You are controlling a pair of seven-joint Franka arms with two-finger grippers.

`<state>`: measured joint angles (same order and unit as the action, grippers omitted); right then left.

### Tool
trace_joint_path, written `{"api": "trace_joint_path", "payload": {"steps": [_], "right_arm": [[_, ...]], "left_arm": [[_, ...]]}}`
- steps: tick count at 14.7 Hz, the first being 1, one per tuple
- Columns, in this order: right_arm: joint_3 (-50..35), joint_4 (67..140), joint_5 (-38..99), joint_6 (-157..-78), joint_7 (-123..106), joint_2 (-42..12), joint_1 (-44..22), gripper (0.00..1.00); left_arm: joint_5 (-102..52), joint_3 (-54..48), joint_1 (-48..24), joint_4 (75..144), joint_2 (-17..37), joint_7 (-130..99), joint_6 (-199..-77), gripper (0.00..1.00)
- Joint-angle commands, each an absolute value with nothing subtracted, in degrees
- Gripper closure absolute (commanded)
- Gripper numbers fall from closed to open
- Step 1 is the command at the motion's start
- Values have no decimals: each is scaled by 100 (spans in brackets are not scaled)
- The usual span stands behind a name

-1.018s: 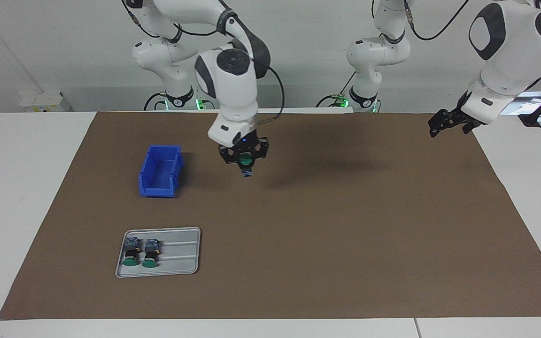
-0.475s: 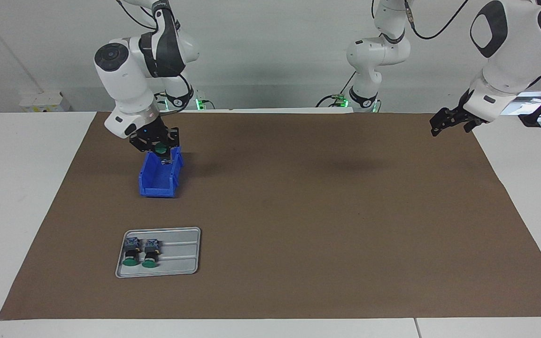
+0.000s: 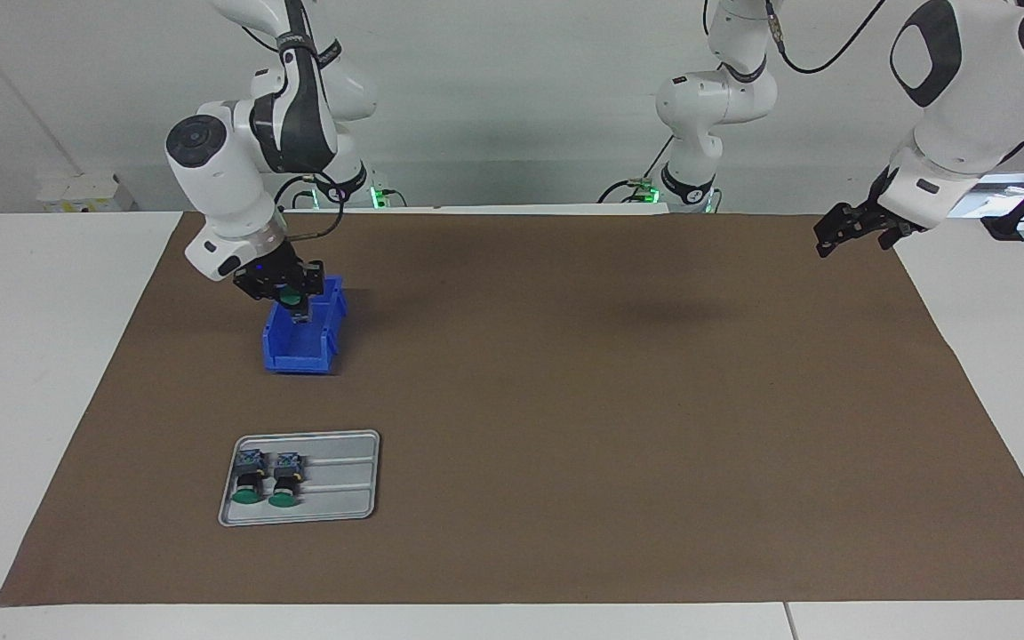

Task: Place and press button with both arms
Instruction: 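Carry the button to the blue bin with the right gripper, then lower the button into the blue bin and open the right gripper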

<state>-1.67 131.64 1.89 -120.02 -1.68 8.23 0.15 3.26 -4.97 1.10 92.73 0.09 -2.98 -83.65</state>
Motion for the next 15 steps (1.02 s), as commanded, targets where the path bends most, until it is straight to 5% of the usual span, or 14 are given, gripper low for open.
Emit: {"api": "trace_joint_path", "payload": {"steps": [1, 8, 11, 15], "right_arm": [[-246, 13473, 272, -12374, -228, 818, 175, 100], [-246, 13702, 272, -12857, -184, 528, 185, 97], [-246, 13711, 272, -12929, -202, 527, 158, 78], [-246, 13711, 272, -12929, -193, 527, 150, 41]], "left_arm": [[360, -248, -191, 9413, -114, -334, -8464, 0], [352, -141, -281, 9396, -158, -290, -8446, 0], [123, -149, -281, 9325, -167, -290, -8429, 0], [123, -184, -299, 9386, -220, -290, -8367, 0]]}}
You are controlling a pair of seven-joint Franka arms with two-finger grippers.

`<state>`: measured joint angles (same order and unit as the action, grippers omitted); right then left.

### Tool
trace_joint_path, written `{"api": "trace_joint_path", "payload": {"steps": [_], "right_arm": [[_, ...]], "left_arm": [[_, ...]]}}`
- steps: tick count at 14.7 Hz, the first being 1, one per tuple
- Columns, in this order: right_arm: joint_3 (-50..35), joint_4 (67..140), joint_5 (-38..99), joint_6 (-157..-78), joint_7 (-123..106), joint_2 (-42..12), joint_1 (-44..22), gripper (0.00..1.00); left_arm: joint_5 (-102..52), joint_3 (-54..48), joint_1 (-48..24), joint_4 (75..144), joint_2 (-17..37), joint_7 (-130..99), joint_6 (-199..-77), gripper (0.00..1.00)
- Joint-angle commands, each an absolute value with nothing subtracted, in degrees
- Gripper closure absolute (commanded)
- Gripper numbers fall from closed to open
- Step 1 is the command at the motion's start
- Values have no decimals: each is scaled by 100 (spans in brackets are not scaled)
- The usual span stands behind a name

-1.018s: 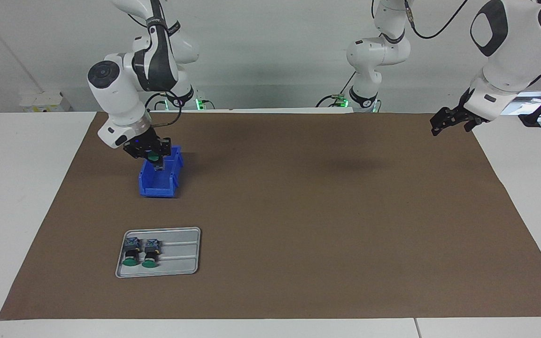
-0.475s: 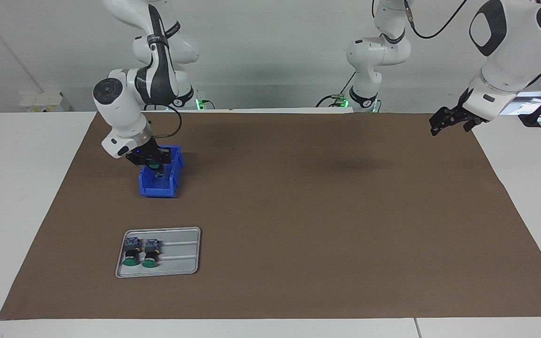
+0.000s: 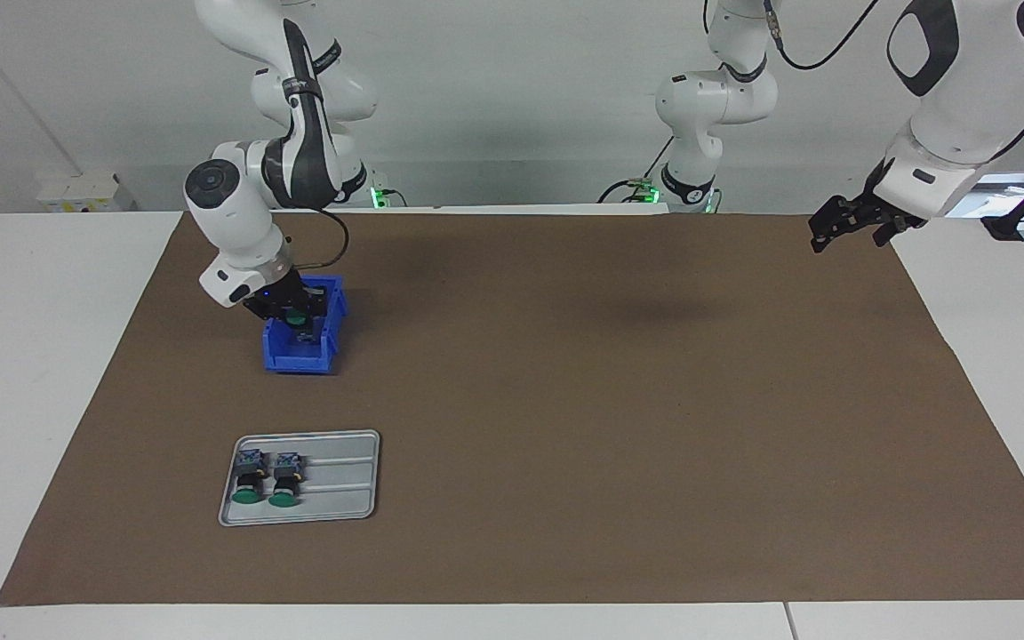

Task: Place and press button with both arms
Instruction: 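Lower the button into the blue bin and open the right gripper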

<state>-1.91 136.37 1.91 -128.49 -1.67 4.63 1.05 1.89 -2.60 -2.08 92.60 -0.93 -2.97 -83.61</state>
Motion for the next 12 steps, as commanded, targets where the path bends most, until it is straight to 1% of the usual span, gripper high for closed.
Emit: {"api": "trace_joint_path", "payload": {"steps": [1, 6, 9, 10, 11, 12], "right_arm": [[-246, 13702, 272, -12929, -202, 527, 149, 39], [-246, 13501, 264, -12797, -237, 483, 158, 38], [-246, 13106, 237, -12237, -281, 510, 184, 35], [-246, 12913, 237, -12026, -316, 545, 202, 24], [-246, 12746, 237, -11823, -308, 571, 211, 5], [-237, 12501, 237, -11543, -308, 615, 220, 0]], "left_arm": [[123, -185, -299, 9387, -237, -290, -8350, 0], [185, -176, -325, 9466, -281, -290, -8306, 0], [185, -176, -325, 9466, -281, -290, -8297, 0], [185, -176, -325, 9475, -281, -290, -8306, 0], [185, -176, -334, 9466, -281, -290, -8314, 0], [185, -176, -334, 9466, -281, -290, -8332, 0]]}}
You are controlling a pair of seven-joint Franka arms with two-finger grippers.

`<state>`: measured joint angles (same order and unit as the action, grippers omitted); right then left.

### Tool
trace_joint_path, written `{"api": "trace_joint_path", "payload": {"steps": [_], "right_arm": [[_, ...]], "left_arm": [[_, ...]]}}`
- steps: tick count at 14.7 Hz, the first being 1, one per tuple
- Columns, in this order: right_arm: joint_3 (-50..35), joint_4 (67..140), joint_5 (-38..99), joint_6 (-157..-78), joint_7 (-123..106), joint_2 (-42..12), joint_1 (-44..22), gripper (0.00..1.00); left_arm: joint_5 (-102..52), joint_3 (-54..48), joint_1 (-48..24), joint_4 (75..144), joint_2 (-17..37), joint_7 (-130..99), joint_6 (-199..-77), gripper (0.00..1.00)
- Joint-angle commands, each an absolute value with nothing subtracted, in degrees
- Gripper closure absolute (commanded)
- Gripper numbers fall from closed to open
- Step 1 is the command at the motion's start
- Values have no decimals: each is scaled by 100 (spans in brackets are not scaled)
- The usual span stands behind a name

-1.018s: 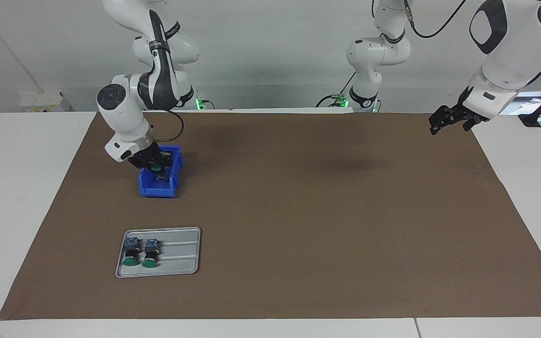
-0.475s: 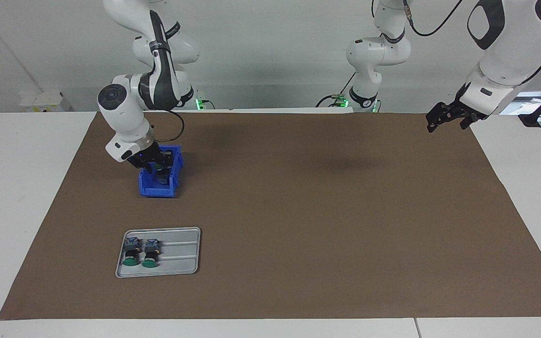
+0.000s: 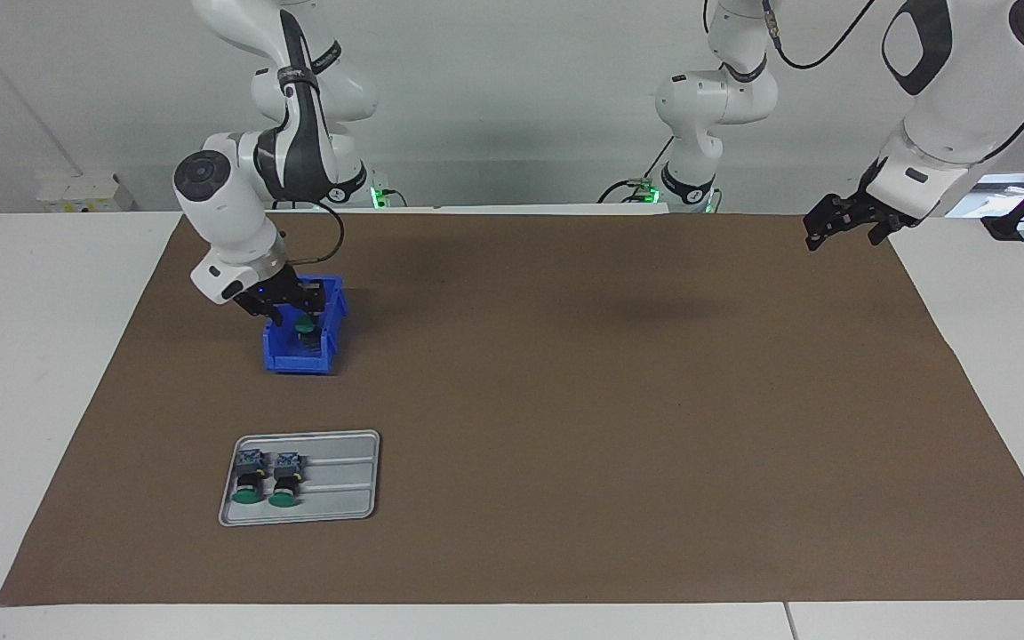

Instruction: Place and press button with both arms

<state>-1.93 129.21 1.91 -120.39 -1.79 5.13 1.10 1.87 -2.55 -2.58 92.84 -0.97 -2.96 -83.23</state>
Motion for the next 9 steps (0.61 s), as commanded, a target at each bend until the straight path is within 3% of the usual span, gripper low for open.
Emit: {"api": "trace_joint_path", "payload": {"steps": [1, 5, 9], "right_arm": [[-237, 12194, 237, -11149, -308, 659, 220, 0], [-211, 10148, 150, -9285, -308, 484, 430, 0], [-202, 8450, -202, -8053, -316, -77, 483, 0]], "left_arm": [[185, -184, -334, 9466, -281, -290, -8341, 0], [185, -185, -334, 9466, -281, -290, -8367, 0], [184, -185, -334, 9466, -281, -290, -8376, 0]]}}
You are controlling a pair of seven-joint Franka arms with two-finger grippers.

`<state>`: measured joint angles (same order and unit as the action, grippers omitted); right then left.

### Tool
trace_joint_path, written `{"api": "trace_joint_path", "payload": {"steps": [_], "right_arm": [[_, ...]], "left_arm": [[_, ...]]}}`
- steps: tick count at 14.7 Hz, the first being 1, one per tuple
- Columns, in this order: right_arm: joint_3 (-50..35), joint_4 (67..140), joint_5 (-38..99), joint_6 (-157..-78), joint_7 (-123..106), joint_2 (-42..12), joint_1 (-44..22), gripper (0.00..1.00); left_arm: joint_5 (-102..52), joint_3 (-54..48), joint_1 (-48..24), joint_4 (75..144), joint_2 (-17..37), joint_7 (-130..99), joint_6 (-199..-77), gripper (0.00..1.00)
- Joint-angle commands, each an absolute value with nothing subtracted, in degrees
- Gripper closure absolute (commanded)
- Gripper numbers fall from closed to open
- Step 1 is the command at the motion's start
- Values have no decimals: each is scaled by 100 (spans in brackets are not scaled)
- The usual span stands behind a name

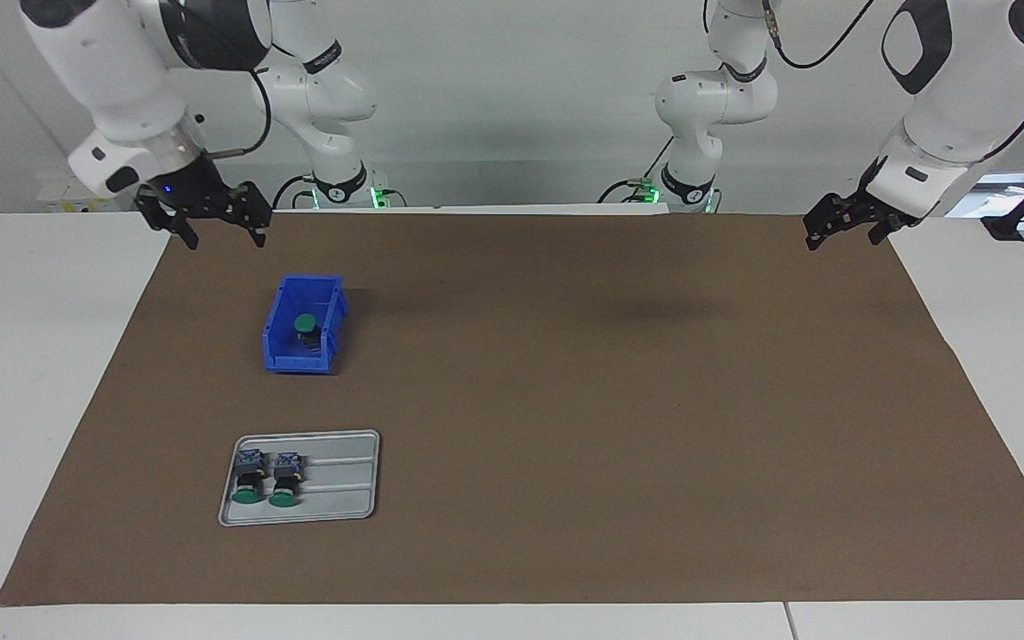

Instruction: Place and press button with both arms

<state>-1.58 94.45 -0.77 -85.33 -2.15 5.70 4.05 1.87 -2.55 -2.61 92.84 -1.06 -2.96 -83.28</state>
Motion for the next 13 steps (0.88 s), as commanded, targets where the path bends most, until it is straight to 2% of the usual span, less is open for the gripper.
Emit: {"api": "trace_joint_path", "payload": {"steps": [1, 13], "right_arm": [[-202, 8316, -228, -8060, -299, -166, 492, 0], [-229, 8323, -185, -7901, -316, -176, 501, 0]], "left_arm": [[176, -185, -334, 9466, -281, -290, -8376, 0], [176, -185, -334, 9466, -281, -316, -8376, 0]]}}
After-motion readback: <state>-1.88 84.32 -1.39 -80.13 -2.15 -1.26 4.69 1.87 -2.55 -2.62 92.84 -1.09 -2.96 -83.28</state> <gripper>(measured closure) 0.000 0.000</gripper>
